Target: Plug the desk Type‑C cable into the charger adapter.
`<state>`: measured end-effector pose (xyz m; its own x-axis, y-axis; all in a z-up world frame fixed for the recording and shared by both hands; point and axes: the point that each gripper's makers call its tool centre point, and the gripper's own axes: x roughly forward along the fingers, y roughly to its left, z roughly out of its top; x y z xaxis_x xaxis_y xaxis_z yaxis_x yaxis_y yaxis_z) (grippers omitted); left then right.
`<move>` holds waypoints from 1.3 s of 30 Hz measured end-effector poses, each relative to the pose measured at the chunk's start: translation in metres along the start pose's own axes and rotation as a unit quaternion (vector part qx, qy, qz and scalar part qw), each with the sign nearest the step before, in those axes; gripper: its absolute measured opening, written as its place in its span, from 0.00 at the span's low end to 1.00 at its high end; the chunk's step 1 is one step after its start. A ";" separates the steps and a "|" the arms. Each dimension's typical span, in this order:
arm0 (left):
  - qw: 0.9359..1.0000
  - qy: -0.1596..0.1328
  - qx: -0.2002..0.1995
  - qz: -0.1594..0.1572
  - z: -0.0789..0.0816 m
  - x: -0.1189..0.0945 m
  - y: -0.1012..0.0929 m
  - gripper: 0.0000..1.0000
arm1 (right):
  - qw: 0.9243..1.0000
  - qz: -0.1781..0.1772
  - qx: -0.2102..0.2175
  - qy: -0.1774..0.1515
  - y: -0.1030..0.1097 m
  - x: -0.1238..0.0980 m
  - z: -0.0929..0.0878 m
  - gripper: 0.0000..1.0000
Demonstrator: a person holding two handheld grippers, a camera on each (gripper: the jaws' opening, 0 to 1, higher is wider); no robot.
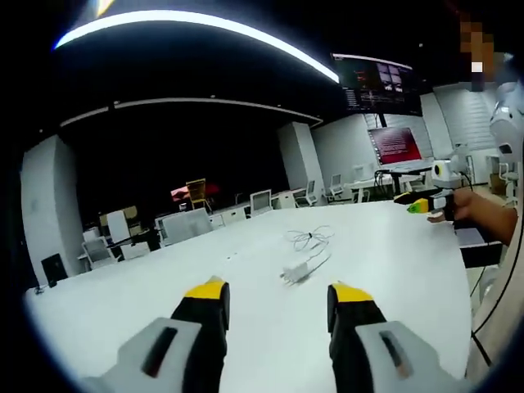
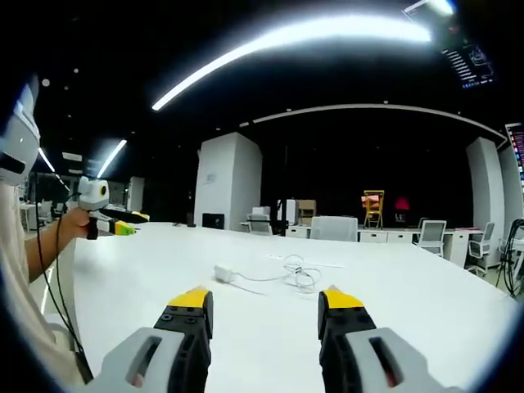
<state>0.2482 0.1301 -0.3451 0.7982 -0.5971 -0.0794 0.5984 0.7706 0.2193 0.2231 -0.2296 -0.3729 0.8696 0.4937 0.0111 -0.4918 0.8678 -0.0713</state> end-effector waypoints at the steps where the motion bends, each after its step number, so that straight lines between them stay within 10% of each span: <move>1: 1.000 0.001 0.000 0.005 -0.002 -0.003 0.003 0.49 | 1.000 -0.003 -0.001 0.001 -0.001 0.000 -0.001 0.53; 39: 0.997 0.009 -0.053 0.054 -0.040 -0.013 -0.001 0.62 | 0.998 -0.057 0.020 -0.009 -0.020 -0.007 -0.004 0.68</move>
<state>0.2401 0.1456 -0.3830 0.8593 -0.5055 -0.0779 0.5115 0.8503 0.1240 0.2269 -0.2511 -0.3752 0.9192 0.3924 0.0345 -0.3916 0.9197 -0.0280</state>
